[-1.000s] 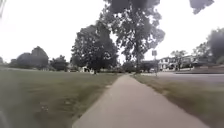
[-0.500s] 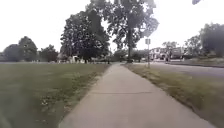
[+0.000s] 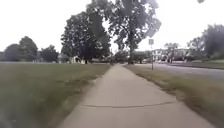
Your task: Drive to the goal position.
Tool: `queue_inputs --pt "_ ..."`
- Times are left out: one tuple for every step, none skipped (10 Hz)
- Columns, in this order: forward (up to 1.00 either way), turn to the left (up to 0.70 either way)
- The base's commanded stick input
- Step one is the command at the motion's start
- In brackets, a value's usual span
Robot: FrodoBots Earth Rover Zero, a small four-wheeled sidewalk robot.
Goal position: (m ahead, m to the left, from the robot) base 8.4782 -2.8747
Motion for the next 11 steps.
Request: queue_inputs --pt "1.00 0.00" --pt "1.00 0.00" --pt "1.00 0.00" --pt "1.00 0.00" --pt "1.00 -0.18" --pt "1.00 -0.35" --pt "1.00 -0.28" --pt "1.00 -0.07" --pt "1.00 0.00" --pt "1.00 0.00" --pt "1.00 0.00"
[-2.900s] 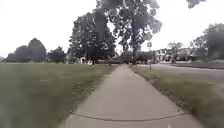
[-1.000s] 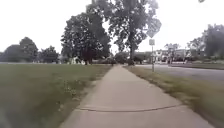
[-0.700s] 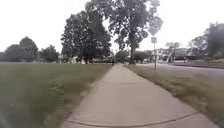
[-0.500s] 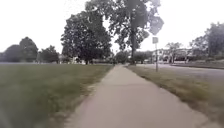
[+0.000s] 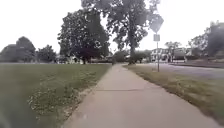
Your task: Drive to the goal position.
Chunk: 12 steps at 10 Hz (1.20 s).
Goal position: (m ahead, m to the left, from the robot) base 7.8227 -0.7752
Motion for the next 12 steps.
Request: queue_inputs --pt "1.00 0.00" --pt "1.00 0.00" --pt "1.00 0.00" --pt "1.00 0.00" --pt "1.00 0.00" --pt "1.00 0.00" --pt "1.00 0.00" --pt "1.00 -0.02" --pt "1.00 -0.10" --pt "1.00 -0.18" --pt "1.00 -0.26" --pt "1.00 -0.34"
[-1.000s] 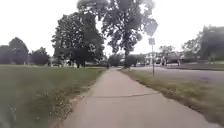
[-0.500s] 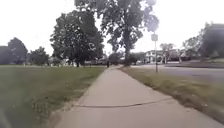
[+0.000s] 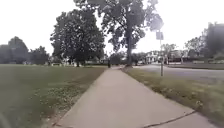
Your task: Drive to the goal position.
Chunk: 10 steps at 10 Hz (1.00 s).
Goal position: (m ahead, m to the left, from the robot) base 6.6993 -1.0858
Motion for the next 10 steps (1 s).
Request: queue_inputs --pt "1.00 0.00" --pt "1.00 0.00" --pt "1.00 0.00" --pt "1.00 0.00" --pt "1.00 0.00" --pt "1.00 0.00" --pt "1.00 0.00" --pt "1.00 0.00" --pt "1.00 0.00" --pt "1.00 0.00"
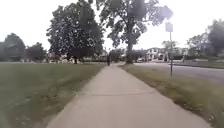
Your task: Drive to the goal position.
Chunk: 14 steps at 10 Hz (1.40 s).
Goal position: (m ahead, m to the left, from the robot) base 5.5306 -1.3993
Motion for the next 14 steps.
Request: queue_inputs --pt "1.00 0.00" --pt "1.00 0.00" --pt "1.00 0.00" --pt "1.00 0.00" --pt "1.00 0.00" --pt "1.00 0.00" --pt "1.00 0.00" --pt "1.00 0.00" --pt "1.00 0.00" --pt "1.00 0.00" --pt "1.00 0.00" --pt "1.00 0.00" --pt "1.00 0.00" --pt "1.00 0.00"
